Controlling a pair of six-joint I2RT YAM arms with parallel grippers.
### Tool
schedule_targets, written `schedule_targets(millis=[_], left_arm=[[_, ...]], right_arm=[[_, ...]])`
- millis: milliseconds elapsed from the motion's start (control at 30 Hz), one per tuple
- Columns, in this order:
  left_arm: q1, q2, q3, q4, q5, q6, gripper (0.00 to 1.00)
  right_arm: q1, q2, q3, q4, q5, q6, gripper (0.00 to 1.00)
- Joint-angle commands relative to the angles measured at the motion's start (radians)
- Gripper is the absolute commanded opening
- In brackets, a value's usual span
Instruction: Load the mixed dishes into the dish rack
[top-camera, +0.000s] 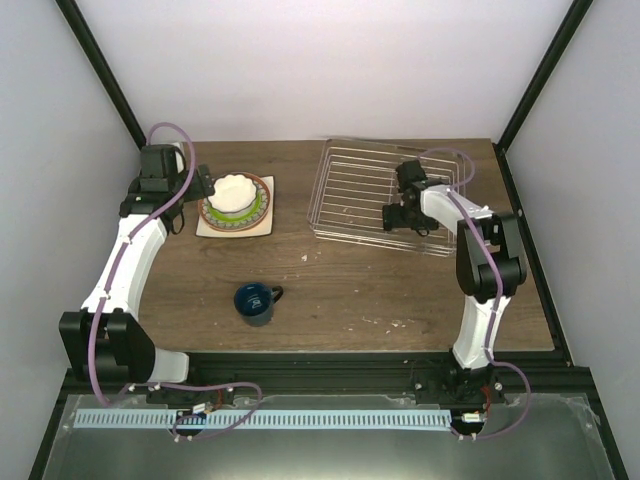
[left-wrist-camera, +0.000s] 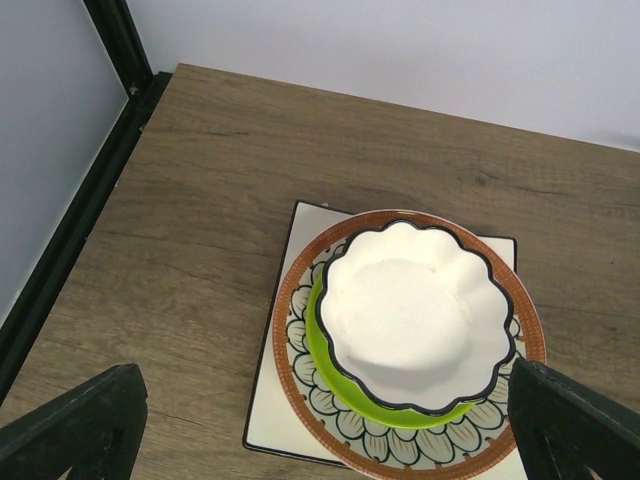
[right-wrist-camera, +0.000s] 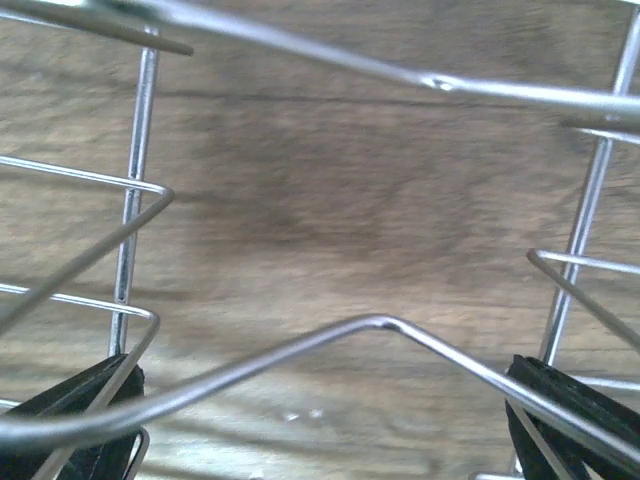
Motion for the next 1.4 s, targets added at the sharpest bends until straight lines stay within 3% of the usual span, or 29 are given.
schedule_targets(millis=[0, 433, 867, 1367], left_arm=[[0.006, 0.003, 0.007, -0.007, 0.013, -0.016, 1.0], [0.005, 0.0, 0.02, -0.023, 0.033, -0.019, 1.0], [0.006, -0.018, 0.009, -0.03, 0.046, -0.026, 1.0], [0.007, -0.039, -0.023, -0.027, 0.026, -0.031, 1.0]], right_arm=[[0.09, -0.02, -0.049, -0.026, -0.034, 0.018, 1.0], [0.233, -0.088, -0.168, 0.006, -0.036, -0.021, 1.0], [0.272, -0.199, -0.313, 0.034, -0.031, -0.013, 1.0], [0.281, -0.203, -0.104, -0.11, 0.033, 0.054, 1.0]])
